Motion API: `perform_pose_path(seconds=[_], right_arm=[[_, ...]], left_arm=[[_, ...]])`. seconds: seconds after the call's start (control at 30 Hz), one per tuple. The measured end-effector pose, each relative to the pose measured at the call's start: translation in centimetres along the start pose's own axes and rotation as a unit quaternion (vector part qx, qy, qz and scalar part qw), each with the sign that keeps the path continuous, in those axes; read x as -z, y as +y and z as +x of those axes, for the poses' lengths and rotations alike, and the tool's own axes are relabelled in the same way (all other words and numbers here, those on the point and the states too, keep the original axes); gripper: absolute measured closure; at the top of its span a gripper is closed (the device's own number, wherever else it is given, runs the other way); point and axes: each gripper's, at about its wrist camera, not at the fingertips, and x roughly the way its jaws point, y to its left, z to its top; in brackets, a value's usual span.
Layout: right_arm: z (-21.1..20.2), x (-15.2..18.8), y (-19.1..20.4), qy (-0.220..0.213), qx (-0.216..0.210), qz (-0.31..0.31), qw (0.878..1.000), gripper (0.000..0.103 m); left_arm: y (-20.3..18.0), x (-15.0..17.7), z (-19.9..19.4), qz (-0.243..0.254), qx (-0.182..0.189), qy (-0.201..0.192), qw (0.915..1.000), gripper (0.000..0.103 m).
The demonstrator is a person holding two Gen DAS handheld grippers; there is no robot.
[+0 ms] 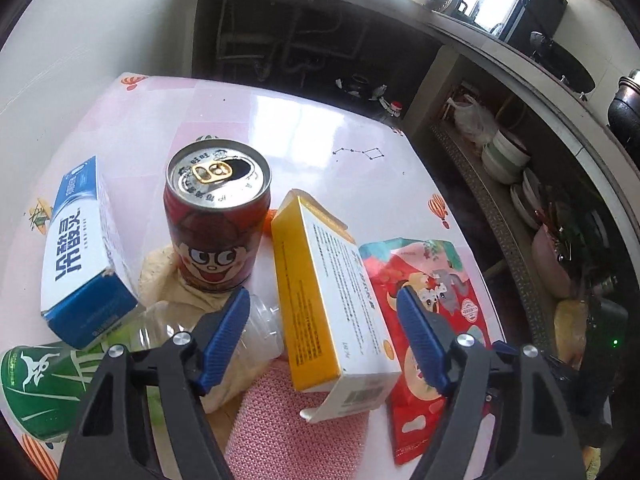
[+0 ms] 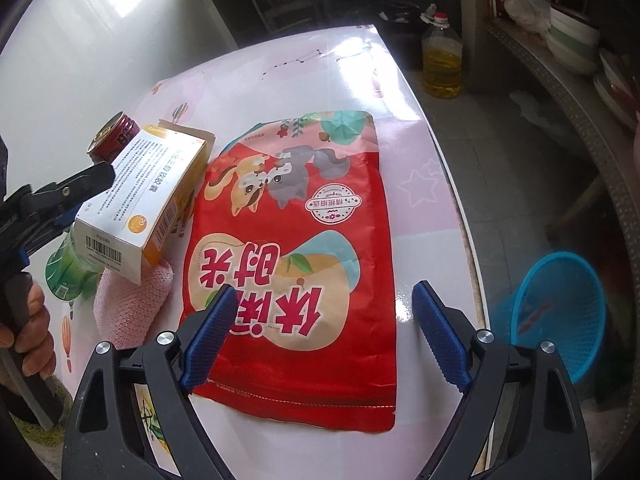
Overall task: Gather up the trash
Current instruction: 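Return both tools over the table toward the red snack bag, then grasp the yellow box with the left tool while the right tool grasps the red snack bag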
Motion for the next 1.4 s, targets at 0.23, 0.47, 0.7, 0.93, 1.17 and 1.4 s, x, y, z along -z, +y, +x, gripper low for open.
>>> perform_pose_path(seconds=[0.23, 0.47, 0.7, 0.93, 1.17, 1.4], right_arm=[[-0.2, 0.1, -0.4, -0.006, -0.016, 0.001, 1.0, 0.019], [-0.4, 0.3, -0.8, -0.01, -0.029, 0.006, 1.0, 0.019], [-0.7, 0.3, -1.3, -0.01, -0.034, 0.011, 0.999, 0.021], [-1.0, 0.2, -2.3, -0.011, -0.017, 0.014, 1.0, 0.053], [-0.9, 0.4, -3.6, -0.002, -0.018, 0.022, 1.0, 0.101], [-2.7, 2.0, -6.0, -0.011, -0.006, 0.045, 0.999, 0.103]], left_arm=[[-0.5, -1.3, 1.9, 0.031, -0.029, 0.03, 0.9987, 0.031], [-0.5, -2.4, 5.0, 0.055, -0.036, 0.097, 0.9931, 0.035], [-1.4, -2.6, 3.9, 0.066, -0.036, 0.074, 0.9944, 0.06], [-2.2, -1.9, 0.9, 0.056, -0.015, 0.028, 0.9979, 0.07], [-4.5, 0.0, -2.6, 0.048, 0.031, -0.015, 0.9983, 0.072], [-7.6, 2.7, -3.8, 0.062, 0.069, -0.02, 0.9955, 0.072]])
